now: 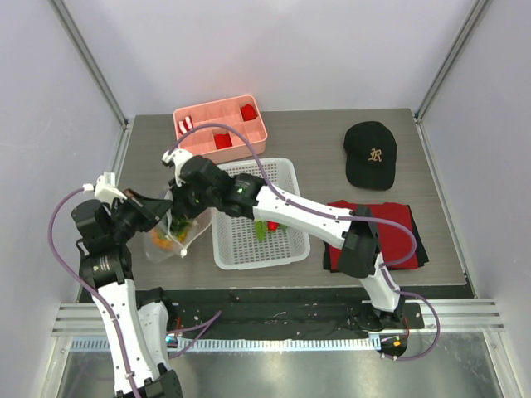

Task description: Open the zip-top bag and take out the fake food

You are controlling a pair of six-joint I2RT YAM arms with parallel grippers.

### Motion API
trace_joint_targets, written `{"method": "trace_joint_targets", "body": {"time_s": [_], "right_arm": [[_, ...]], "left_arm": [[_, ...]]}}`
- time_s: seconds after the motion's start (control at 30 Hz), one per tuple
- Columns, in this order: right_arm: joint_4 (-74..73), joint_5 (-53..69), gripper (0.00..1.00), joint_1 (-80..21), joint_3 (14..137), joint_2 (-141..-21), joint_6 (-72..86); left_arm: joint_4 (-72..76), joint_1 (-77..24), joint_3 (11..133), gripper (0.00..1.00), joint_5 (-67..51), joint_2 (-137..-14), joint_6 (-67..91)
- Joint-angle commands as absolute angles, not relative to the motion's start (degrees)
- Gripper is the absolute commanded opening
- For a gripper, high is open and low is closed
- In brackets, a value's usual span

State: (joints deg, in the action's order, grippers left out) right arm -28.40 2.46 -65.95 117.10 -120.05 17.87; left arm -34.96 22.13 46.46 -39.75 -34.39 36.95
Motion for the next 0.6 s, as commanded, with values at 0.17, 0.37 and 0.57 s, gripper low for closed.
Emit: {"method": "trace_joint_targets", "body": {"time_s": [0.17,0.37,0.57], "right_arm": [[-27.42,2.63,0.01,-64.25,126.21,-115.49,22.94],[-28.30,3.77,0.01,-62.41,121.82,-113.47,22.32],[-23.65,9.57,0.01,-62.84,110.58,-106.00,23.29]], "left_arm": [[-35.07,22.06,45.88,0.00,-40.17,-33.31,35.16],[-35.59,22.06,46.06,0.00,-37.36,-32.26,35.33],[-36.56,22.15,45.35,0.00,-33.84,-31.64,34.54]]}}
